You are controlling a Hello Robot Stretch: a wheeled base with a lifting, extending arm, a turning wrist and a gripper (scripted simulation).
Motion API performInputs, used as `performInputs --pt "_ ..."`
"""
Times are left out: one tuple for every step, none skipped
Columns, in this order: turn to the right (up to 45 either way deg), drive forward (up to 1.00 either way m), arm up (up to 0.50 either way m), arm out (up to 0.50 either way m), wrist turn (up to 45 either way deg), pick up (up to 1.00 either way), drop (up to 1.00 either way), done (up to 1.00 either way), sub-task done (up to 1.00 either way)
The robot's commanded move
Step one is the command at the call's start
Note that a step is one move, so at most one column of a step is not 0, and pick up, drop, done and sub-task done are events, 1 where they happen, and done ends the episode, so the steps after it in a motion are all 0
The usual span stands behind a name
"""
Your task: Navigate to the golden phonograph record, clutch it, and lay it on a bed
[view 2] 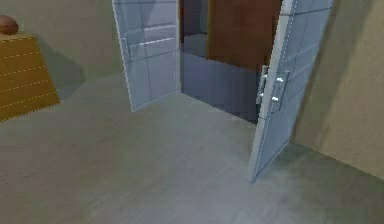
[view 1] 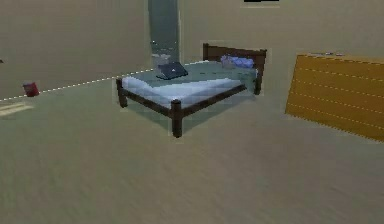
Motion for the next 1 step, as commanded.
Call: performInputs --pt "18.0 0.00 0.00 0.00 0.0 0.00 0.00 0.00 0.00"
